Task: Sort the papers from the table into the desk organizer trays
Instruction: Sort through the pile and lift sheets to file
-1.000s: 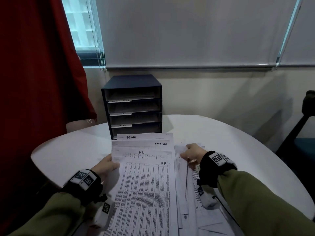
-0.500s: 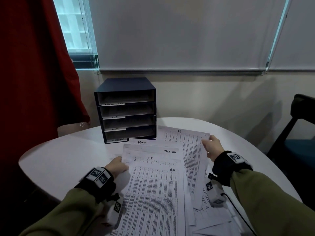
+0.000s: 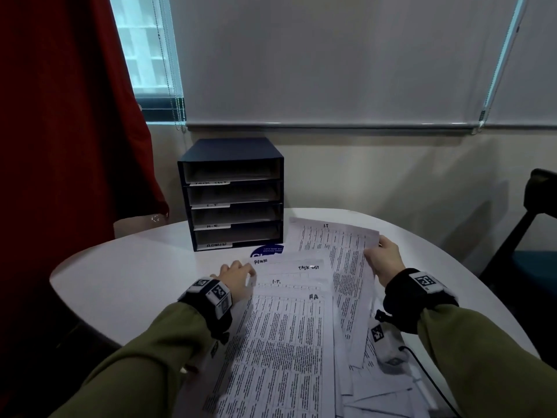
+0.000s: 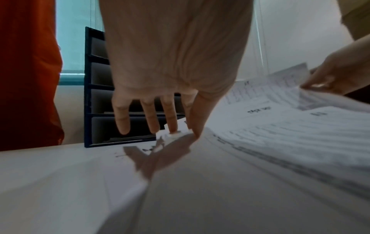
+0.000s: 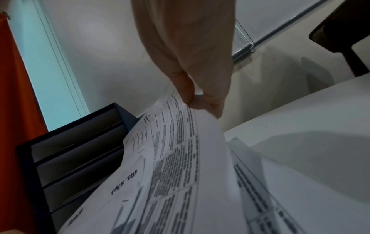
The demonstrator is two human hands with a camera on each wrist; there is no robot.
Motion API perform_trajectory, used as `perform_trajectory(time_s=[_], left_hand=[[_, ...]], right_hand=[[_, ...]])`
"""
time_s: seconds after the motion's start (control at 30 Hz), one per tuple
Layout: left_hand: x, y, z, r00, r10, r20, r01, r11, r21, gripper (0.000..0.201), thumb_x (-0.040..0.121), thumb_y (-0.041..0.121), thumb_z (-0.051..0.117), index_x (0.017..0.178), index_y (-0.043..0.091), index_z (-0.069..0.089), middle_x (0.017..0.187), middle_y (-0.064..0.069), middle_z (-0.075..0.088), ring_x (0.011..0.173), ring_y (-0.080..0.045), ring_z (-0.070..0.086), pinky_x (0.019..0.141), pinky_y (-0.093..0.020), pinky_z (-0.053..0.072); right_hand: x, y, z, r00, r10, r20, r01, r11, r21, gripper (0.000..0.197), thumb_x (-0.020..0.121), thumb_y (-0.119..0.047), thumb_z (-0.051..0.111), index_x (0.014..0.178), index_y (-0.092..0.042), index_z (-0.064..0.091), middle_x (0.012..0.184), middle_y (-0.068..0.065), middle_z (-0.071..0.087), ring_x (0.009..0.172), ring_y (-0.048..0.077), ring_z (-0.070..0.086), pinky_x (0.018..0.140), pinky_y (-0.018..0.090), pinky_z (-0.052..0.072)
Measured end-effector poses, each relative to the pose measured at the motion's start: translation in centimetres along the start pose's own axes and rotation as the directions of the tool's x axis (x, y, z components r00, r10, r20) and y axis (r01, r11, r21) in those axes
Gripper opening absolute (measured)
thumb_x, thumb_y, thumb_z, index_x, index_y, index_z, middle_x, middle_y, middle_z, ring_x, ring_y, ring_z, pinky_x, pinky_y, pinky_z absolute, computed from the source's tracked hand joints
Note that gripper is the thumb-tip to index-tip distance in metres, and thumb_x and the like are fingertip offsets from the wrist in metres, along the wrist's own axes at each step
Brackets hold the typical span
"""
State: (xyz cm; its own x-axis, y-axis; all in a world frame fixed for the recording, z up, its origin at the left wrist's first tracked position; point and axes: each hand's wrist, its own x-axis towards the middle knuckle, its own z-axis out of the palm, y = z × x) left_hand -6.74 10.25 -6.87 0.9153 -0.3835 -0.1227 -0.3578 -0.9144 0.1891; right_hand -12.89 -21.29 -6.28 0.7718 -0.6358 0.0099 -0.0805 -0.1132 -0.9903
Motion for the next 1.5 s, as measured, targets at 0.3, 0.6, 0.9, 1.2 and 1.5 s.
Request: perform_trajectory(time_s=[0.3,0.6,0.9,1.2,1.5], left_hand=[[1.5,-0.7,-2.0,0.942,0.074,-0.328,-0.16,0.956,-0.245,0.01,0.087,0.017,0.061,0.097,0.016,0.06,0.108,-0.006,0.056,0.106,-0.026,0.056,0.091,-0.037,0.047],[-1.3,2.3,-8.1,0.536,0.129,-0.834,-0.497,0.847,-0.189,0.007,0.093,0.004,0.05,0.096,0.006,0.056,0.09,-0.006,0.065,0.077,-0.02,0.059,0.069,-0.034,0.049],[-1.4,7.0,-16.7,0.47,0.059,-0.881,-0.531,0.816,-0.229,0.013,0.091,0.013,0.057,0.099,0.003,0.057,0.099,-0.013,0.065,0.086,-0.023,0.06,0.072,-0.022,0.039],[-1.5,9.2,-21.6,0.58,-0.118,-0.806,-0.556,0.666,-0.497,0.02,0.093,0.02,0.054,0.108,0.008,0.052,0.11,-0.013,0.066,0.1,-0.027,0.062,0.081,-0.03,0.048],[-4.7,9.7,-20.5,0.401,-0.285,-0.871,-0.61,0.626,-0.486,0.021,0.094,0.014,0.054,0.112,0.006,0.049,0.102,-0.001,0.058,0.096,-0.018,0.06,0.074,-0.016,0.043]], right_hand=[[-1.8,-6.5,-3.3,0.903,-0.382,-0.198,0.41,0.903,0.128,0.024,0.09,0.003,0.049,0.073,-0.013,0.046,0.075,0.003,0.055,0.064,0.009,0.055,0.061,0.026,0.046],[-3.5,-15.1,-4.7,0.816,-0.494,-0.298,0.574,0.754,0.32,0.03,0.089,0.004,0.051,0.078,-0.024,0.05,0.074,-0.004,0.057,0.062,-0.001,0.057,0.061,0.019,0.048],[-4.3,-16.6,-1.4,0.861,-0.502,-0.08,0.488,0.77,0.411,0.034,0.086,0.012,0.047,0.097,-0.018,0.06,0.092,0.004,0.067,0.089,0.018,0.064,0.08,0.028,0.053],[-7.4,-20.5,-0.8,0.817,-0.576,0.017,0.5,0.723,0.477,0.021,0.096,-0.009,0.047,0.113,-0.012,0.059,0.109,0.004,0.067,0.099,0.015,0.064,0.092,0.036,0.052],[-11.1,-17.4,1.9,0.776,-0.625,0.088,0.573,0.756,0.317,0.036,0.092,-0.01,0.059,0.123,-0.016,0.044,0.113,0.001,0.062,0.101,0.012,0.064,0.09,0.029,0.055]])
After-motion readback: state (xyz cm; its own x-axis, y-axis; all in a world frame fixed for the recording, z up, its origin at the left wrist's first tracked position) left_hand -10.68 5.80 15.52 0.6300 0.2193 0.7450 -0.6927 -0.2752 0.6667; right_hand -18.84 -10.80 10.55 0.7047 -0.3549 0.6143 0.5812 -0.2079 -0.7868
